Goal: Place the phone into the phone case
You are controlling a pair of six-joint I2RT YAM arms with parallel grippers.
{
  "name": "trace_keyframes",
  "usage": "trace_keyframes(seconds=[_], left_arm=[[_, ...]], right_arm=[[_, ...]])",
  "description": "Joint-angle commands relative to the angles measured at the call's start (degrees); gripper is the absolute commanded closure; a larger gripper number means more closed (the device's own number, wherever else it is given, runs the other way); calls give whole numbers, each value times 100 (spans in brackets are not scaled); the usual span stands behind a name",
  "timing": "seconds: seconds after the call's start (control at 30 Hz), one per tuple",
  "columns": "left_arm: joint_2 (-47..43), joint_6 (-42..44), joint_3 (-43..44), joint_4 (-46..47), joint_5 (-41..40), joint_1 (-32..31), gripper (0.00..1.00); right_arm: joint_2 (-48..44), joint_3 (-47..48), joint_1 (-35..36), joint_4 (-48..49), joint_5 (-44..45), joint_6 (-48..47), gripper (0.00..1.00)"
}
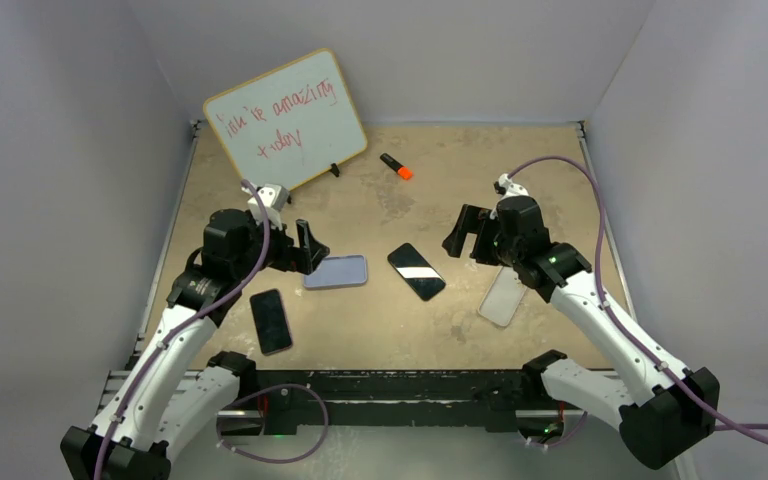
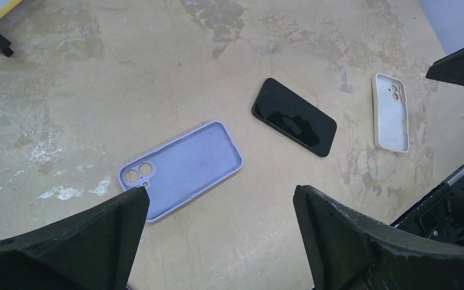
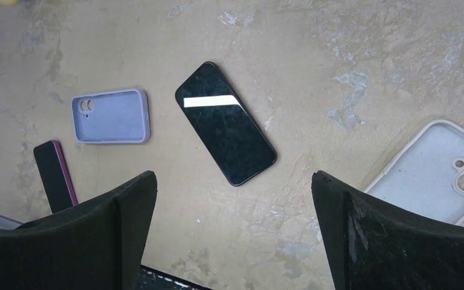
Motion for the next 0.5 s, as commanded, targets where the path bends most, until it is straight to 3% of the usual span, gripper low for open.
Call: trace_keyframes(seconds=[0.0, 0.33, 0.47], left_arm=[[-81, 40, 41, 39, -83, -4, 4], [-175, 32, 41, 13, -168, -3, 4], [-207, 25, 50, -10, -245, -1, 4]], right_arm=[[-19, 158, 2, 37, -46, -43, 1], [32, 156, -3, 78, -188, -54, 1], [-72, -8, 10, 457, -969, -355, 1]])
